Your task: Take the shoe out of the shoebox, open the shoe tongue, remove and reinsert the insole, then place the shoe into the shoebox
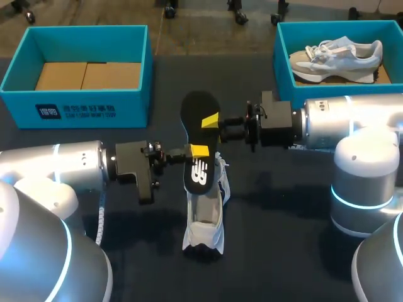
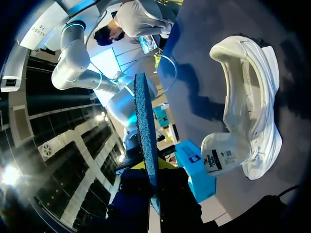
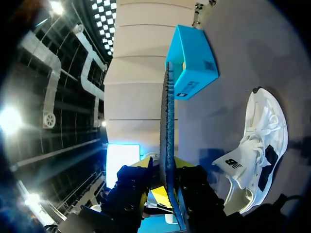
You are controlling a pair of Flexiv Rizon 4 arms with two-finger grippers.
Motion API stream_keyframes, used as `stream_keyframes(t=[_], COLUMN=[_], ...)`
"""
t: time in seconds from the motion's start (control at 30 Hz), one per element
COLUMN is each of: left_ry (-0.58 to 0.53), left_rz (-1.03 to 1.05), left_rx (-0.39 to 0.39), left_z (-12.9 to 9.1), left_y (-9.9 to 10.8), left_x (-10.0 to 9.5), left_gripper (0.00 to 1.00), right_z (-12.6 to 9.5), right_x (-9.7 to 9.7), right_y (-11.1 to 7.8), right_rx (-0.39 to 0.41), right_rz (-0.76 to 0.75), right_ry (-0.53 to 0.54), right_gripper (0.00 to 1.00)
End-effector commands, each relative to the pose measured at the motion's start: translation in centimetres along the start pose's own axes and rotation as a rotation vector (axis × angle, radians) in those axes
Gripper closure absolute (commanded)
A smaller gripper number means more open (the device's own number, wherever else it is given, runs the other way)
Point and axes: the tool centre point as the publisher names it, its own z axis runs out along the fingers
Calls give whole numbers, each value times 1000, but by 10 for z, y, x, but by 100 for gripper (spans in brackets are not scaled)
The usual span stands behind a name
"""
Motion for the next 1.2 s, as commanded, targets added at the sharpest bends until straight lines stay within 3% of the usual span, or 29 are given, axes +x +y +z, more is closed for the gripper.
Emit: stream_keyframes(t=[0.03, 0.43, 0.5, 0.57, 0.6, 0.93, 0.97, 1.0, 1.2], left_ry=[-1, -12, -12, -12, -13, -15, -20, -21, 7], left_rz=[1, -6, -8, -10, -11, -29, -42, -50, -101], left_rx=[-5, -2, -3, -3, -4, 7, 16, 25, 76], left_z=[3, 2, 2, 2, 2, 1, 1, 1, -14], left_y=[-1, -2, -2, -1, -1, -1, -1, -1, 8], left_x=[1, 1, 1, 1, 1, 1, 0, -1, -12], left_gripper=[100, 100, 100, 100, 100, 100, 53, 0, 0], right_z=[2, 2, 2, 3, 3, 4, 4, 4, 1], right_x=[0, -5, -5, -5, -5, -6, -6, -7, -12], right_y=[-1, 1, 1, 1, 1, 0, 0, 0, 0], right_rx=[-2, -5, -5, -4, -4, -2, -2, -1, 0], right_rz=[-1, 5, 6, 6, 6, 3, 2, 2, -11], right_ry=[-2, 6, 7, 7, 7, 11, 11, 12, 4], right_gripper=[80, 79, 82, 98, 100, 100, 100, 100, 100])
